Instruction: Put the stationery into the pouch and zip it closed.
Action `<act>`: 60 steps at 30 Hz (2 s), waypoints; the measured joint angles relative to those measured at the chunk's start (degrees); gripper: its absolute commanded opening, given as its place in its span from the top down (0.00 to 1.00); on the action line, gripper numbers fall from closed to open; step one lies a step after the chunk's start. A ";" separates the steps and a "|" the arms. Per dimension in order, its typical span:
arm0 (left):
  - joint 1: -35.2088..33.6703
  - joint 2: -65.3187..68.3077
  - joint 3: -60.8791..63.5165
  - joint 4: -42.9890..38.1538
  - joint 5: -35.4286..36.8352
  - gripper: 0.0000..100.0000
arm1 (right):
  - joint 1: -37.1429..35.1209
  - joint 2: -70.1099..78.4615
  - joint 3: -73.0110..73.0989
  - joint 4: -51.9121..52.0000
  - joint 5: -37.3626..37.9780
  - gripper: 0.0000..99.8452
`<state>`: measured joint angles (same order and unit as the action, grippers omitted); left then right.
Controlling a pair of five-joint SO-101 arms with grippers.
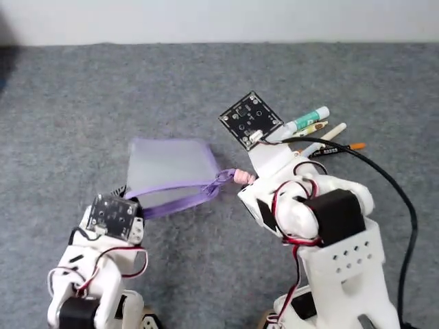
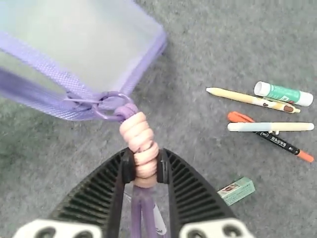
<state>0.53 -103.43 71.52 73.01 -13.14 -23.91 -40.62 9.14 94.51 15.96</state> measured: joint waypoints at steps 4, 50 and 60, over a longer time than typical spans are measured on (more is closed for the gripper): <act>0.00 0.00 -1.85 3.87 -2.02 0.99 | 0.00 -1.49 0.00 3.08 -0.09 0.84; -1.41 48.44 -36.40 17.93 21.01 0.85 | 26.46 11.96 12.84 -4.48 -21.63 0.75; 5.71 48.79 -36.40 17.14 21.19 0.98 | 27.34 14.42 12.84 -4.75 -22.33 0.75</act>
<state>6.24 -54.64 35.12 90.15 8.04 3.43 -26.20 21.98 89.76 -6.37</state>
